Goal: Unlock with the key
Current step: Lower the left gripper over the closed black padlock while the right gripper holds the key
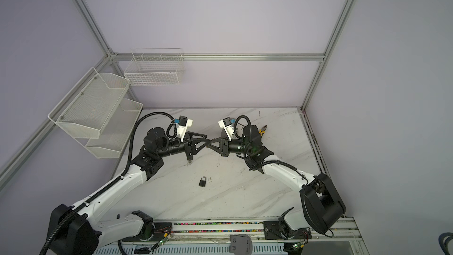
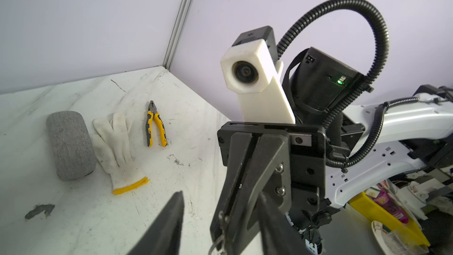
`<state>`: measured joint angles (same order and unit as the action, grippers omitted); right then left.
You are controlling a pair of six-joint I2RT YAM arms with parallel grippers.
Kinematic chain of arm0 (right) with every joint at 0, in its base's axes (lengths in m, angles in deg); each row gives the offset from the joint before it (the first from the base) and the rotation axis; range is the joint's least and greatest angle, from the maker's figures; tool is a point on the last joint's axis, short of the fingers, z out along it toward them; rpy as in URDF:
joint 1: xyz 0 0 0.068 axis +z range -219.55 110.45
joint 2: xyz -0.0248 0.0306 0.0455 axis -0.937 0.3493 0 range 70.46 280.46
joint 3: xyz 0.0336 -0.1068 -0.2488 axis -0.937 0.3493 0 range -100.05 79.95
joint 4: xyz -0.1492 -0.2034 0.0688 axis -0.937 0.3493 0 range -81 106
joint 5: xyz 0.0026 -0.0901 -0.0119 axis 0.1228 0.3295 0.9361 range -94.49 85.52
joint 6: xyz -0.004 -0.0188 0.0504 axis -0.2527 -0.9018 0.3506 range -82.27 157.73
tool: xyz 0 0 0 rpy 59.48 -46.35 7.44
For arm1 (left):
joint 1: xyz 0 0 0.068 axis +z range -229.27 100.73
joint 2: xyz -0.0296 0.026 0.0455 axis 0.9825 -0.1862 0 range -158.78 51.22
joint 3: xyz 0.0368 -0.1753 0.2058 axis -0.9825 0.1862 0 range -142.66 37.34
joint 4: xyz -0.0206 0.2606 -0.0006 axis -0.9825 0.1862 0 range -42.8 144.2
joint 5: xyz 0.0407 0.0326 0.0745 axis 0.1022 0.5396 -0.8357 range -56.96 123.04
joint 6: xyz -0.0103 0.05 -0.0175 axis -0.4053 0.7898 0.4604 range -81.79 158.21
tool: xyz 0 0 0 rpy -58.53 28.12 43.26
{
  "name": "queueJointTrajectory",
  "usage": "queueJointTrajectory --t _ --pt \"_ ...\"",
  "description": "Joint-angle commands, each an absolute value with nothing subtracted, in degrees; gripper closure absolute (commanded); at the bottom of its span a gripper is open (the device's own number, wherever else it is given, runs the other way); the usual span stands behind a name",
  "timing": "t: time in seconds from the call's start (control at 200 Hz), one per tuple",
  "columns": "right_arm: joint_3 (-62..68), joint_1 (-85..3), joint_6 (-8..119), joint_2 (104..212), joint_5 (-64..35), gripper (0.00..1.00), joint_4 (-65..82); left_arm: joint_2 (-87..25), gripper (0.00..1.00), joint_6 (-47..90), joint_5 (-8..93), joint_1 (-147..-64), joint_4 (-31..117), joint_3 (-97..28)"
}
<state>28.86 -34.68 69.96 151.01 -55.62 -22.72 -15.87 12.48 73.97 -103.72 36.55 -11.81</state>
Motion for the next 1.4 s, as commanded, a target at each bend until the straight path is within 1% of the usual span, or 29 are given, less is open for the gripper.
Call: queueJointTrajectory --t 0.0,0.095,0.16,0.215,0.295,0.4,0.475,0.565,0.65,0.71,0.79,0.93,1.05,1.235,1.395 --pt "30.1 -35.7 72.2 147.3 -53.6 1.0 -22.3 -14.5 0.29 10.4 68.9 -103.7 39.9 -17.2" --pt "30.8 -36.5 71.5 145.4 -50.7 1.0 -16.0 -12.5 0.2 8.0 61.8 -103.8 46.6 -16.8" --pt "30.4 -36.6 70.4 144.9 -47.9 1.0 -10.2 -10.7 0.18 5.1 57.8 -103.7 50.5 -15.5" --pt "30.2 -36.7 68.8 144.7 -46.0 1.0 -5.9 -9.2 0.16 4.2 56.3 -103.9 52.8 -13.9" --pt "31.5 -36.7 69.0 143.7 -45.3 1.0 -4.9 -6.2 0.14 1.3 54.3 -104.1 53.0 -10.2" --pt "32.4 -36.7 70.1 143.1 -41.3 1.0 -1.1 -2.4 0.13 -3.0 54.8 -104.9 53.4 -4.5" --pt "33.5 -36.7 71.7 142.9 -38.4 1.0 1.3 0.8 0.13 -4.5 52.9 -106.1 54.9 -0.7" --pt "34.6 -36.7 74.2 143.4 -36.9 1.0 3.5 2.8 0.13 -5.6 48.8 -108.2 62.1 0.3" --pt "36.7 -36.6 77.2 143.2 -36.1 1.0 3.9 2.6 0.14 -5.5 45.9 -110.6 69.0 -0.9" --pt "38.6 -36.4 79.0 142.6 -35.7 1.0 3.7 1.3 0.16 -5.3 43.3 -113.2 72.8 -1.9" --pt "40.3 -35.5 80.9 142.1 -34.3 1.0 4.4 -2.3 0.16 -4.7 39.4 -117.1 77.0 -3.7" --pt "41.7 -33.1 82.6 143.0 -32.5 1.0 4.9 -11.4 0.17 -4.3 34.3 -122.7 83.1 -8.3" --pt "42.1 -32.9 81.5 144.4 -33.5 1.0 5.0 -19.2 0.17 -4.9 30.5 -126.2 86.0 -12.2" --pt "42.6 -33.0 81.9 146.3 -35.4 1.0 3.4 -27.3 0.19 -5.8 26.7 -128.5 88.5 -16.8" --pt "42.2 -33.0 81.5 147.9 -36.2 1.0 2.8 -34.0 0.21 -5.4 26.3 -128.6 89.6 -20.3"
